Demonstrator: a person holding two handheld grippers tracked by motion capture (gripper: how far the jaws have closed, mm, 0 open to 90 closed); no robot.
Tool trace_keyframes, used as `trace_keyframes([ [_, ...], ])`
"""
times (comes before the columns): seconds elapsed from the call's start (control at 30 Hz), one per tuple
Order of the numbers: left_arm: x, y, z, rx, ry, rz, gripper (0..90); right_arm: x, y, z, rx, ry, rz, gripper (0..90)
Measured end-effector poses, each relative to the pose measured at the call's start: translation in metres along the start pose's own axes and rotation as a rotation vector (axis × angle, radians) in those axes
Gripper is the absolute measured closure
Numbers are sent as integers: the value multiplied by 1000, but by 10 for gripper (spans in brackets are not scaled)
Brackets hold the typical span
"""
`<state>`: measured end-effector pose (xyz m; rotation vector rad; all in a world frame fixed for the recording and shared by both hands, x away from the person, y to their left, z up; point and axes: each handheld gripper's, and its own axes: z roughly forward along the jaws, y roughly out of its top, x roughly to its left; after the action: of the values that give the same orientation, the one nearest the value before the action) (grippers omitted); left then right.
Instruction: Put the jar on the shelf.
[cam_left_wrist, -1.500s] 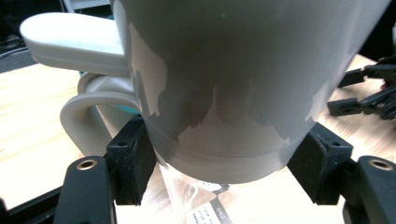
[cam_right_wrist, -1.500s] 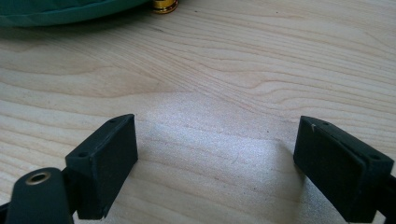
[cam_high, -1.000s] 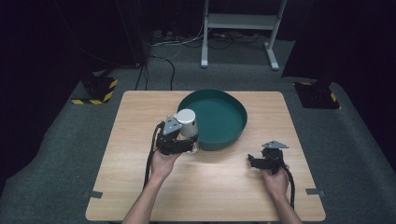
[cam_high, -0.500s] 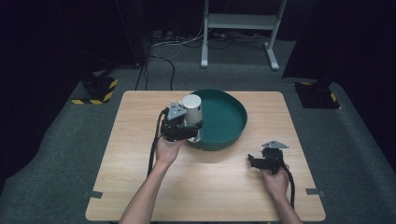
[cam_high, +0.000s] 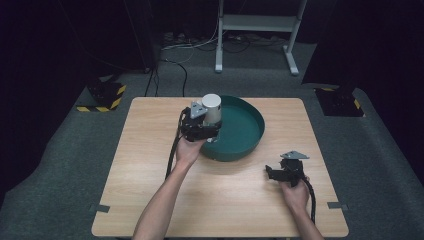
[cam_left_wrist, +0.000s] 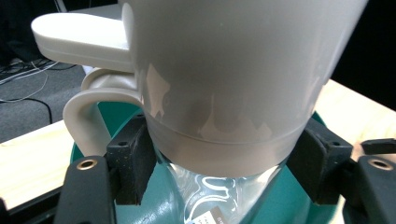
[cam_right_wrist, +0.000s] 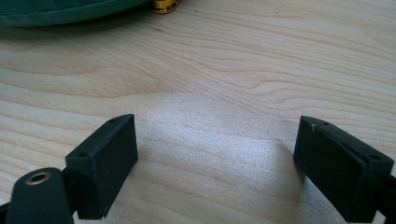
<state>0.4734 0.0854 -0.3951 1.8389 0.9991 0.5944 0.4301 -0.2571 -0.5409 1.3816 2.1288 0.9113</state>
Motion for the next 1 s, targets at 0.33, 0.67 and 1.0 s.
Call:
trace_keyframes([
  [0.33, -15, -7, 45, -161, 87, -264, 313, 0, 0, 0, 0, 0, 0, 132],
  [0.67, 3, -16, 48, 52, 78, -41, 313, 0, 0, 0, 0, 0, -1, 132],
  [1.0, 3, -21, 56, 60, 100, -48, 313, 0, 0, 0, 0, 0, -1, 133],
])
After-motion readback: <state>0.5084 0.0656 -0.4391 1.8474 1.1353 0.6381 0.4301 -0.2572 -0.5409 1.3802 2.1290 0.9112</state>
